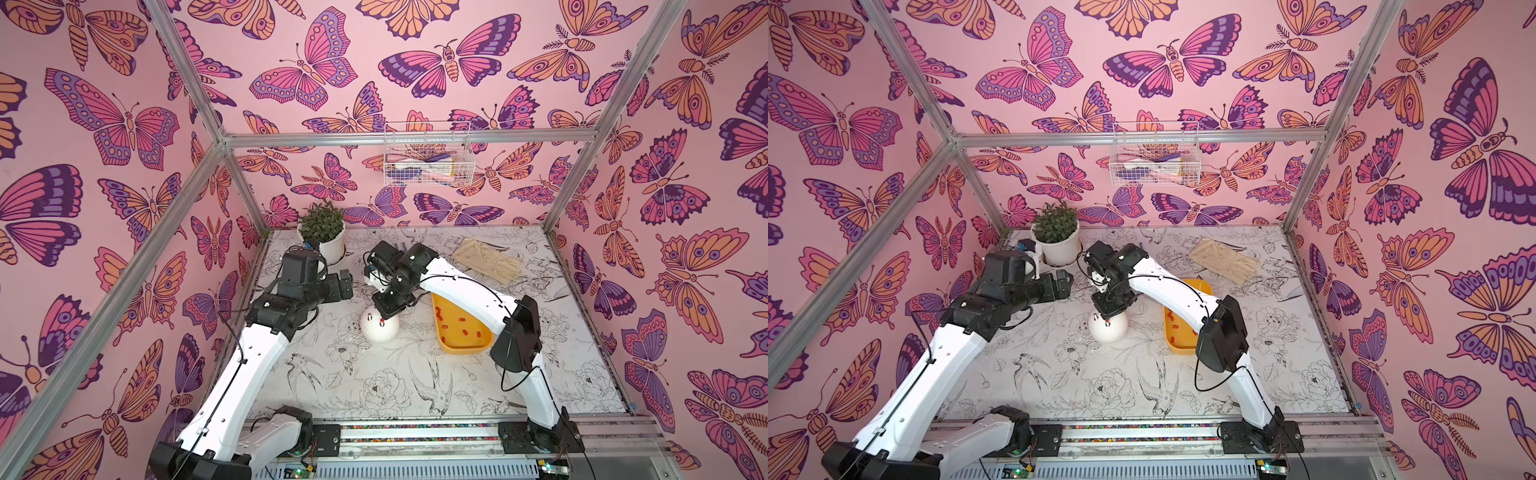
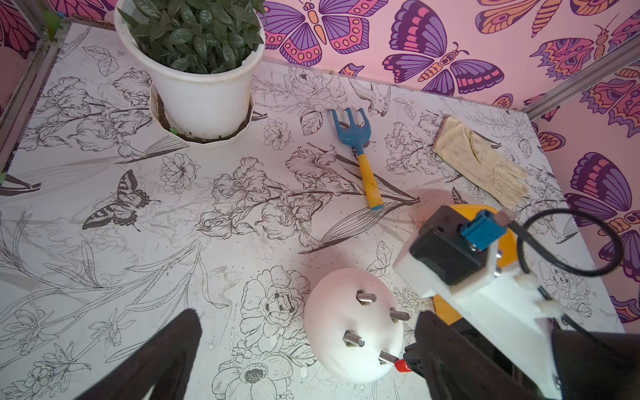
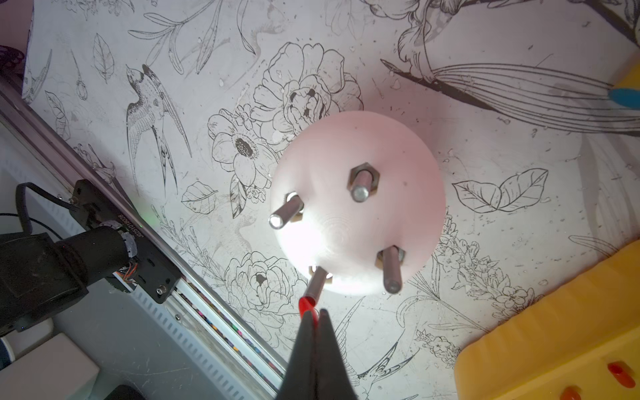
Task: Cover the protruding screws with screw protection sleeves
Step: Attach the screw protection sleeve to the screw.
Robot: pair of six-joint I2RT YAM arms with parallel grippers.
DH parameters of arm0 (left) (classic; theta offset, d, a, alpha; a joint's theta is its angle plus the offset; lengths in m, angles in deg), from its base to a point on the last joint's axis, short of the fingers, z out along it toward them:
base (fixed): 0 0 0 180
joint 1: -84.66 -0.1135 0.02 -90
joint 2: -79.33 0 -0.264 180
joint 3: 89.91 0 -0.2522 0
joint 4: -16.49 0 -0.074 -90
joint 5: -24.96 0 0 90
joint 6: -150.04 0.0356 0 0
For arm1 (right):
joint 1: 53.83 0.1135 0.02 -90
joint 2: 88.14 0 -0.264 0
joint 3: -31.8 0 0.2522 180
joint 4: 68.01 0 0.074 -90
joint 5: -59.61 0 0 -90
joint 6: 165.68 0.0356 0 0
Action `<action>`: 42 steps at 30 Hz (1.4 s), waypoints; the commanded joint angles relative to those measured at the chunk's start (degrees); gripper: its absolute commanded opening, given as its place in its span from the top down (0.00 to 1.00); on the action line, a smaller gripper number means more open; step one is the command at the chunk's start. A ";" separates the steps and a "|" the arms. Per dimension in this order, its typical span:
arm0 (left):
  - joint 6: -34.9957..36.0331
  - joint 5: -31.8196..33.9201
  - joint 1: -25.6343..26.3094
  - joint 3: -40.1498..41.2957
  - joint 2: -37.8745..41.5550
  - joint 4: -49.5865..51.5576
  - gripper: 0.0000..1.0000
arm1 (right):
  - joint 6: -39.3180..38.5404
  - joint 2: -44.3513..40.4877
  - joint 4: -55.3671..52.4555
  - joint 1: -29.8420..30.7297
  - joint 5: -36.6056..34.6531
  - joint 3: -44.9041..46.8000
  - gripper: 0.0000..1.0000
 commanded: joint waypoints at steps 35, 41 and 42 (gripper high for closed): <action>-0.31 -1.15 -1.14 1.11 1.14 -0.65 0.01 | 0.08 0.34 -0.14 0.41 0.95 -0.61 0.98; -0.36 -1.30 -1.18 1.07 1.20 -0.69 0.01 | 0.10 0.70 -0.27 0.47 1.42 -0.61 0.98; -0.36 -1.29 -1.28 1.10 1.24 -0.62 0.01 | 0.08 0.80 -0.27 0.45 1.52 -0.70 0.98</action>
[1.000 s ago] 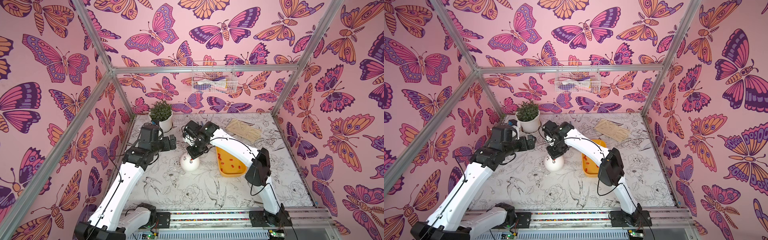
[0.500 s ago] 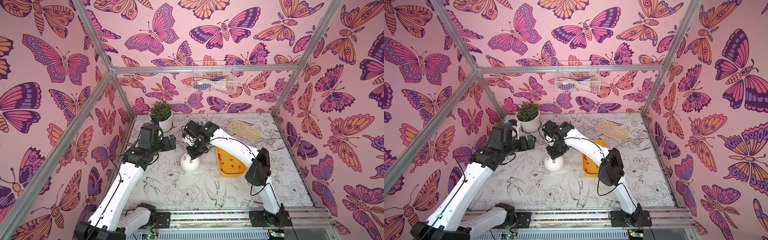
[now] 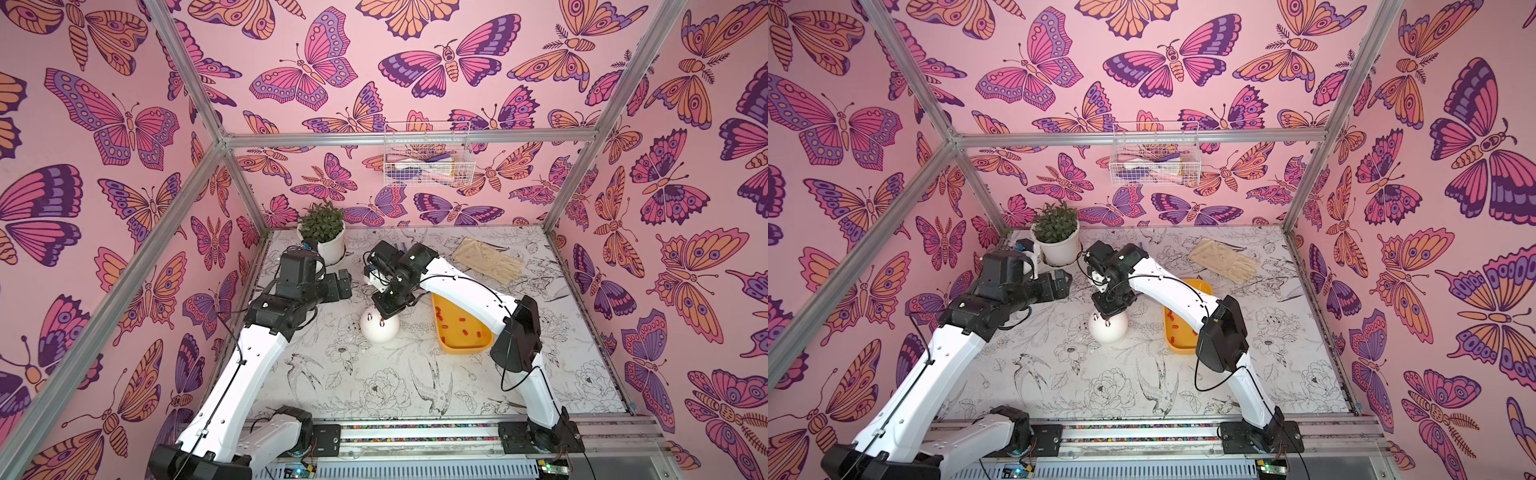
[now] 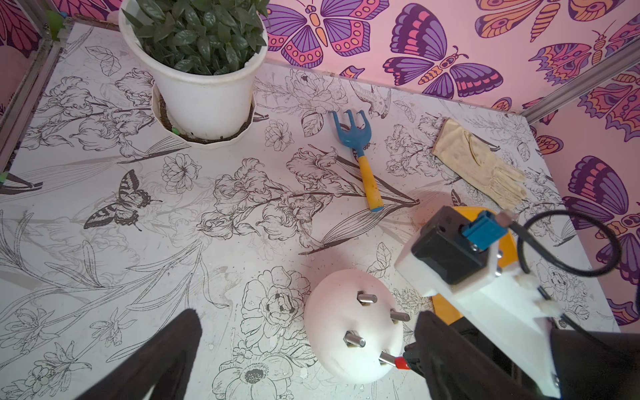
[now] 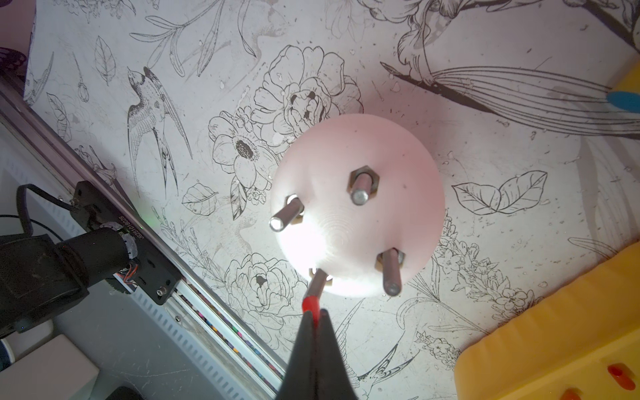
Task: Cover the protruding screws with screw protection sleeves
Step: Attach the screw protection sleeve to the screw.
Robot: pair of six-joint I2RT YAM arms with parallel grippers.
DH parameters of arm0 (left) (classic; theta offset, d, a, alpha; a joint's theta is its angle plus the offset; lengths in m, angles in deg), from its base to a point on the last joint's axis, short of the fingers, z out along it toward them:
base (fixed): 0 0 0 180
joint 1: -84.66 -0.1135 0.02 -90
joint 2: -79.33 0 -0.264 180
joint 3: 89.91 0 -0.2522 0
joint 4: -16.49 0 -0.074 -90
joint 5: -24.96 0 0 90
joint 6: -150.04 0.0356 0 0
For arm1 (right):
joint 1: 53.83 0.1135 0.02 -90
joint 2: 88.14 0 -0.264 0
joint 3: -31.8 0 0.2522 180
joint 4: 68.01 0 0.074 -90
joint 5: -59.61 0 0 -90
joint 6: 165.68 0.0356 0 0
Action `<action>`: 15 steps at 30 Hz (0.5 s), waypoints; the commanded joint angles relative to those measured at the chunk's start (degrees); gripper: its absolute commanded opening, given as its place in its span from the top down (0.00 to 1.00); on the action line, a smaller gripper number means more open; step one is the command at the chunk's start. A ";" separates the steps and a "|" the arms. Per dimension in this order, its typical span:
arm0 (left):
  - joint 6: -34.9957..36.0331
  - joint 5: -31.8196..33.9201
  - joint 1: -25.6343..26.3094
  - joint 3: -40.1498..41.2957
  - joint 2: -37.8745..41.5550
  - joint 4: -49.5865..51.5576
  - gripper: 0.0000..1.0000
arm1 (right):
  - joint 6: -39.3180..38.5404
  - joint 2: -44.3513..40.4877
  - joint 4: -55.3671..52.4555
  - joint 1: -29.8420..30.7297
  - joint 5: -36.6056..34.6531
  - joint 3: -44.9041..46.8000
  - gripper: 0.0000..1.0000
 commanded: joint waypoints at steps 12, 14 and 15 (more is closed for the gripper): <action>-0.42 -0.95 -0.77 1.05 1.11 -0.70 0.01 | -0.13 2.56 -1.65 0.75 1.51 -2.90 0.98; -0.47 -0.96 -0.81 1.07 1.11 -0.77 0.01 | -0.20 2.73 -1.76 0.76 1.45 -2.98 0.98; -0.42 -0.94 -0.83 1.11 1.11 -0.78 0.02 | -0.19 2.76 -1.77 0.71 1.44 -3.06 0.98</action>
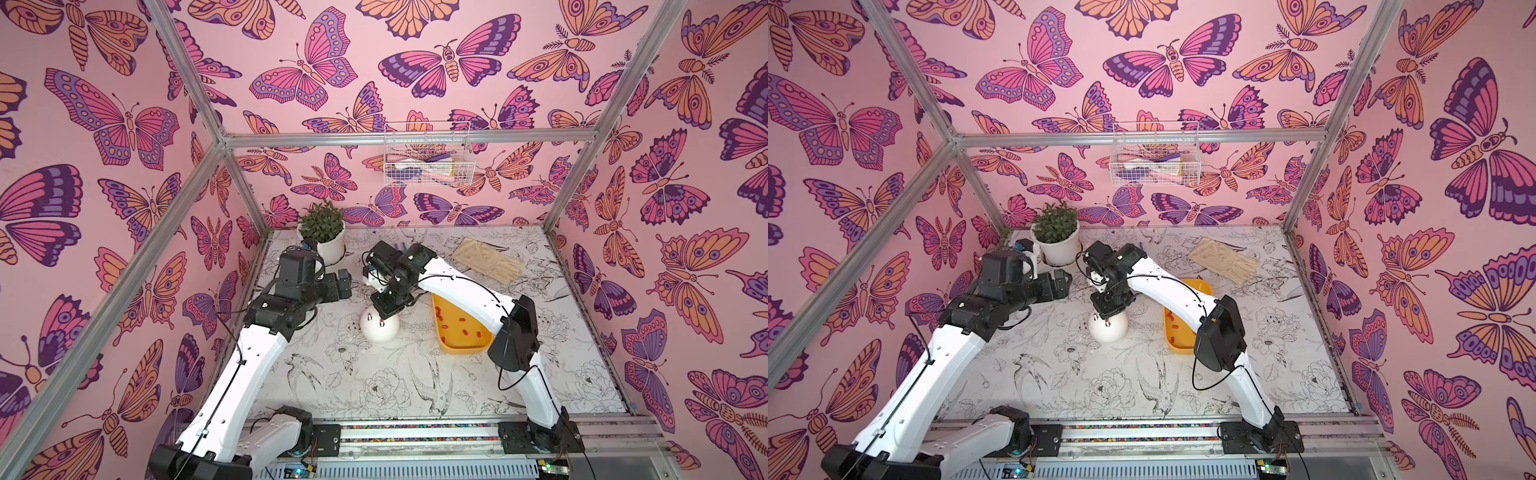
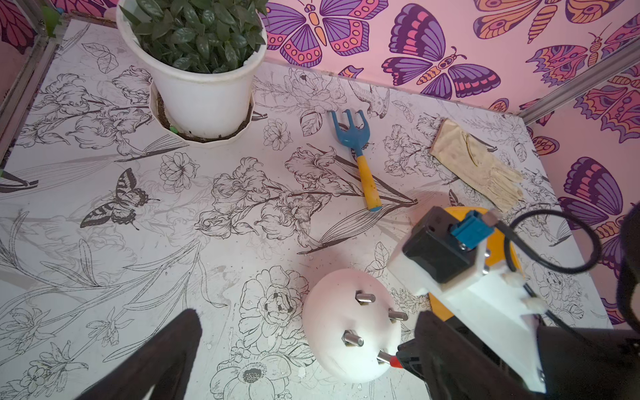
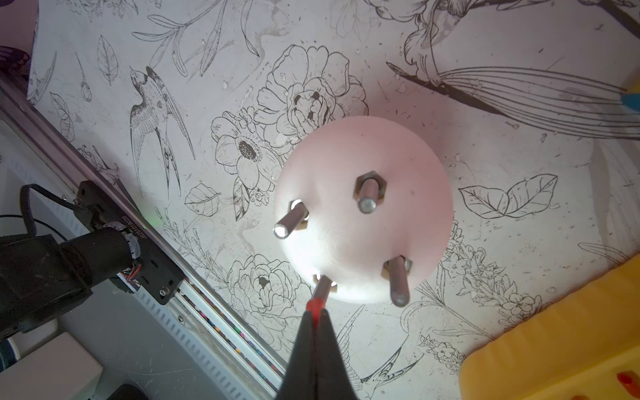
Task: Cover the protruding screws with screw protection sleeves
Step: Attach the screw protection sleeve to the screw.
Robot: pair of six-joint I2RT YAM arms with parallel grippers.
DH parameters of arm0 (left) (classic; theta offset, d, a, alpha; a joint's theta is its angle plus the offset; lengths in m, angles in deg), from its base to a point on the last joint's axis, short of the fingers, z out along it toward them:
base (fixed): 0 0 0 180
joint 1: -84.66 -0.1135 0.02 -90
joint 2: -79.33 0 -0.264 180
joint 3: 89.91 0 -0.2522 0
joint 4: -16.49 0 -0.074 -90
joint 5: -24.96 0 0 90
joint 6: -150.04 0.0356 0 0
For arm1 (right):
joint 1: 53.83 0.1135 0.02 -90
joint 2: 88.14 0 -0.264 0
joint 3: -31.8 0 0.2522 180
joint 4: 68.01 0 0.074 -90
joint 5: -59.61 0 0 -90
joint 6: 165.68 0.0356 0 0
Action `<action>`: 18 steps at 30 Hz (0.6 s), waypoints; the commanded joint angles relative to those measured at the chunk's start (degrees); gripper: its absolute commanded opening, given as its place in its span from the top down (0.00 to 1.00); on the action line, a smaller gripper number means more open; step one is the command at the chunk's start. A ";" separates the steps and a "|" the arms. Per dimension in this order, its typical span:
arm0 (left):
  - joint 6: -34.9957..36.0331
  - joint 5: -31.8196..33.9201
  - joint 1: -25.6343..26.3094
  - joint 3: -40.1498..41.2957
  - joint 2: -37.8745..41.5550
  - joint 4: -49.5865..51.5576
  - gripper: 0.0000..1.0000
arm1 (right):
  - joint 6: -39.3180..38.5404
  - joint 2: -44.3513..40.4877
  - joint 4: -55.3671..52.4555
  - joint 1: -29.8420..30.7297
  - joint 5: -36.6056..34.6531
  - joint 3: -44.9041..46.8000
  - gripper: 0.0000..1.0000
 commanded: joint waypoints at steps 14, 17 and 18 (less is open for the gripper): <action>-0.21 -0.64 -0.59 1.11 0.94 -0.78 0.01 | 0.40 -0.60 0.03 0.54 -2.33 -1.73 0.78; -0.20 -0.62 -0.59 1.13 0.94 -0.93 0.01 | 0.61 -1.39 0.32 0.54 -2.99 -1.65 0.76; -0.23 -0.61 -0.57 1.20 0.90 -0.83 0.02 | 0.62 -1.68 0.49 0.51 -3.08 -1.51 0.75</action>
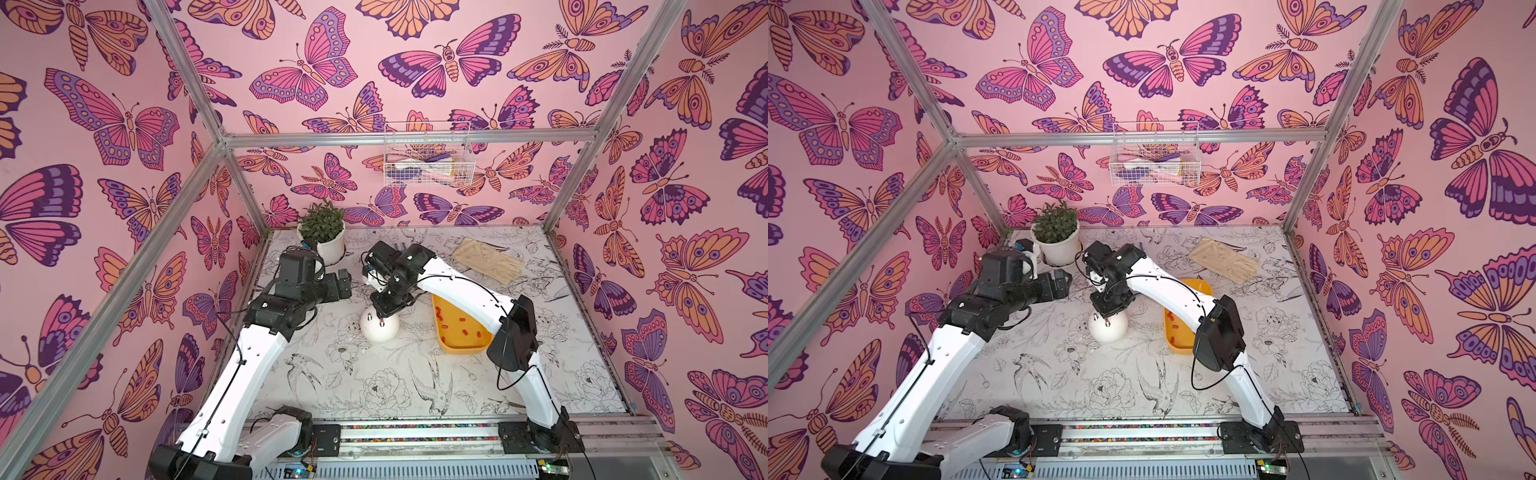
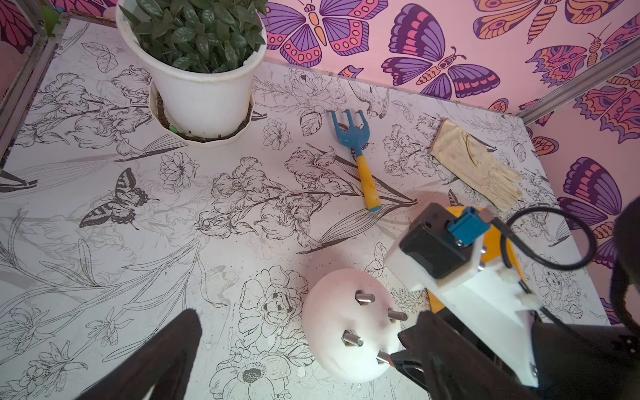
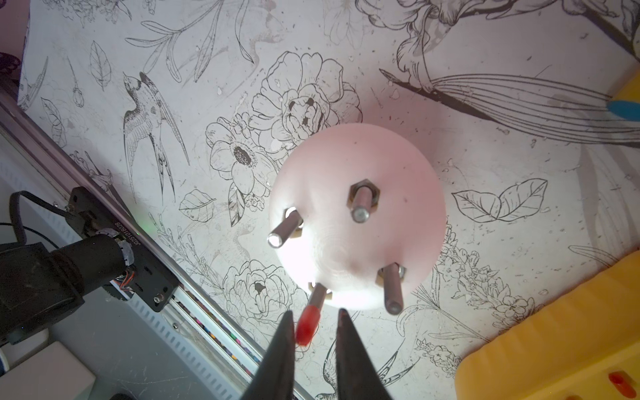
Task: Cover the protruding screws with screw protection sleeves
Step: Attach the screw protection sleeve to the screw.
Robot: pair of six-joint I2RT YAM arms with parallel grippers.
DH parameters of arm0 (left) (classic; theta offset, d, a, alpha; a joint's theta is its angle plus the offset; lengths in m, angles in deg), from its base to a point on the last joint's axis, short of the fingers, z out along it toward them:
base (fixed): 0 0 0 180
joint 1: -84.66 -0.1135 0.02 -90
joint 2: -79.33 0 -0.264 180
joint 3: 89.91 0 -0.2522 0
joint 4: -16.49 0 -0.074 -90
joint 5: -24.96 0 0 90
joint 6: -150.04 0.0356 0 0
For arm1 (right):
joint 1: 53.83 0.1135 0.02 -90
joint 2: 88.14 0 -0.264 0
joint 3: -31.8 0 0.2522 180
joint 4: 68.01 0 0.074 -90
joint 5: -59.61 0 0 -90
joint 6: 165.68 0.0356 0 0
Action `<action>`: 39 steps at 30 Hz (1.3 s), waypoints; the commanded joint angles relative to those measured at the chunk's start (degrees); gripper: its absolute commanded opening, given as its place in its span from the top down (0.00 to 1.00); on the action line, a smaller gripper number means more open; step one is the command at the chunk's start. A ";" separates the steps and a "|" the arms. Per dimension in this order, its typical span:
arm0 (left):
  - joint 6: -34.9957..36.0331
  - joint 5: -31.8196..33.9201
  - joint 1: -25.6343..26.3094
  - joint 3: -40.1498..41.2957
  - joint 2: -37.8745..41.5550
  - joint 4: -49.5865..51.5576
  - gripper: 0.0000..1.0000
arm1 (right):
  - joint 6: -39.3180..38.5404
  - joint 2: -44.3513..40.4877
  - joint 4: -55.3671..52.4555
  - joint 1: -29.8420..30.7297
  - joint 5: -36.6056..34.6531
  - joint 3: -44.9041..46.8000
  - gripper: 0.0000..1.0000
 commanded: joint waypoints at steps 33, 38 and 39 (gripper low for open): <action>-0.16 0.16 -0.86 1.27 1.29 -0.85 0.02 | 2.26 -5.32 3.36 1.25 0.80 6.17 0.98; -0.16 0.11 -1.04 1.27 1.29 -0.86 0.02 | 2.16 -5.16 3.36 1.17 0.10 6.78 0.98; -0.09 0.11 -1.00 1.31 1.34 -0.84 0.02 | 2.16 -5.16 3.36 1.14 0.01 6.95 0.98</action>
